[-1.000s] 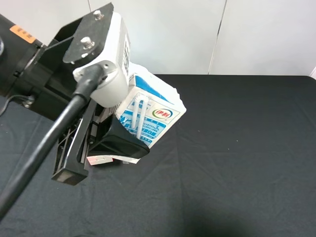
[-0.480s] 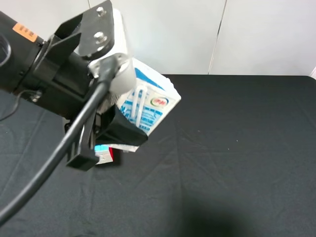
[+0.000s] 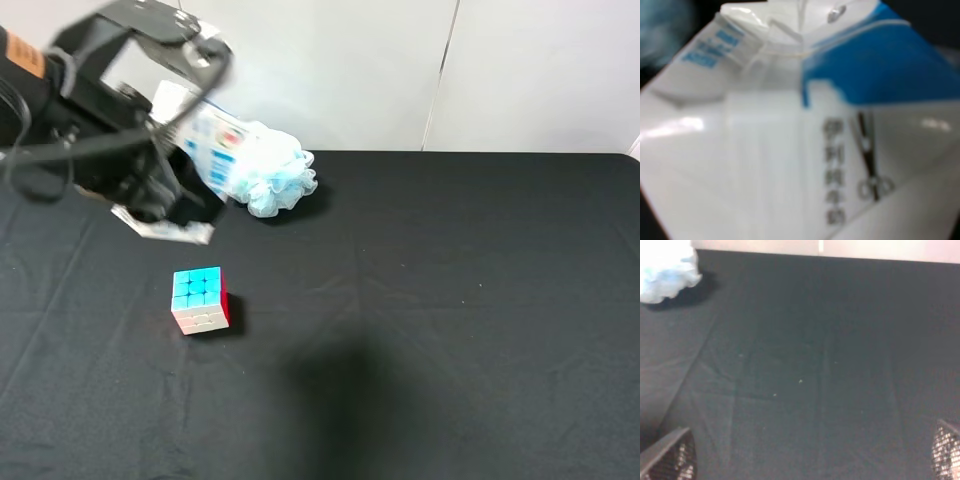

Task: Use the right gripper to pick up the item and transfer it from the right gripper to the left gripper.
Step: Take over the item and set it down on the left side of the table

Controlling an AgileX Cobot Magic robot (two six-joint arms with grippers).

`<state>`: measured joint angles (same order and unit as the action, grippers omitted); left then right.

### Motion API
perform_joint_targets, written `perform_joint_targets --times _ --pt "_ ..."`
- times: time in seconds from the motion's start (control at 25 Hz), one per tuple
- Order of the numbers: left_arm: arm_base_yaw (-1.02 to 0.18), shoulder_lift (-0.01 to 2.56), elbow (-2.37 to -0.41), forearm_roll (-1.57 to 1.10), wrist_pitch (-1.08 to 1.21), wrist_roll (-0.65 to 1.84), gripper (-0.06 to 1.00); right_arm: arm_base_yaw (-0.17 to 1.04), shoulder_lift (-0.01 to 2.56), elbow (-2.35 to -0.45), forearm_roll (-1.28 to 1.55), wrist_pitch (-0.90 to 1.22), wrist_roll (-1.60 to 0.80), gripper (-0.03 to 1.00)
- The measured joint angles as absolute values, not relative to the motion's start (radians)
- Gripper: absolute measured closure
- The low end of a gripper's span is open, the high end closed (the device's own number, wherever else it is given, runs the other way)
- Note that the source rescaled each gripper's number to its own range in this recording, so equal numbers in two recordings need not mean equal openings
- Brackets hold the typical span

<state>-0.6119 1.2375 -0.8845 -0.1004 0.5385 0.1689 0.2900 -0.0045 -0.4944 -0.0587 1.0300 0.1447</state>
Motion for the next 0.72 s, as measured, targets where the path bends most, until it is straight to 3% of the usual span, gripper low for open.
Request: perform_joint_targets --times 0.4,0.72 --pt "-0.258 1.249 -0.885 -0.016 0.554 0.017 0.94 0.281 -0.004 -0.494 -0.055 1.03 0.145 -0.03" --pt "-0.089 1.41 -0.885 0.008 0.603 0.011 0.94 0.281 -0.004 -0.494 -0.054 1.03 0.145 -0.03"
